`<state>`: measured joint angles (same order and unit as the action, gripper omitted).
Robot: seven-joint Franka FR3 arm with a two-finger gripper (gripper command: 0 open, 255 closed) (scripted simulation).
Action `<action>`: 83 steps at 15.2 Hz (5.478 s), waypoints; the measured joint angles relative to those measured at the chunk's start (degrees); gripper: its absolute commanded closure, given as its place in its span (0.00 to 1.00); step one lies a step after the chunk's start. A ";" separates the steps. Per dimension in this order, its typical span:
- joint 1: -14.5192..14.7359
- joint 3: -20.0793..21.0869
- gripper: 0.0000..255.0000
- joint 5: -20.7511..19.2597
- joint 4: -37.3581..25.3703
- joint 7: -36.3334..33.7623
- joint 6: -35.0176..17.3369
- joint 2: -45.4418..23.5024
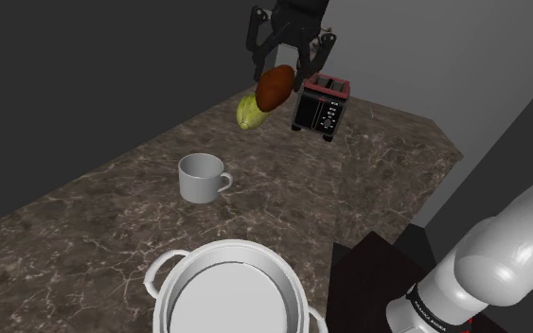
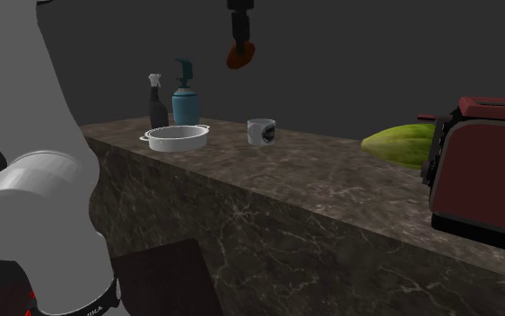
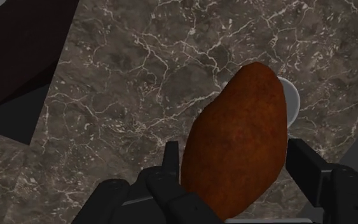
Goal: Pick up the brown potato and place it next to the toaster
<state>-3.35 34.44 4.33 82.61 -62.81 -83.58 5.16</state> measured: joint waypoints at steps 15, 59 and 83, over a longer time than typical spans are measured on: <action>-7.87 -16.65 1.00 4.10 11.23 24.34 0.98 11.06; -17.43 -34.06 1.00 0.78 28.55 53.01 -15.44 9.05; -17.30 -33.87 1.00 1.41 45.82 54.58 -34.23 7.46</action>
<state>-20.64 0.57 5.74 128.43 -8.23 -117.82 12.62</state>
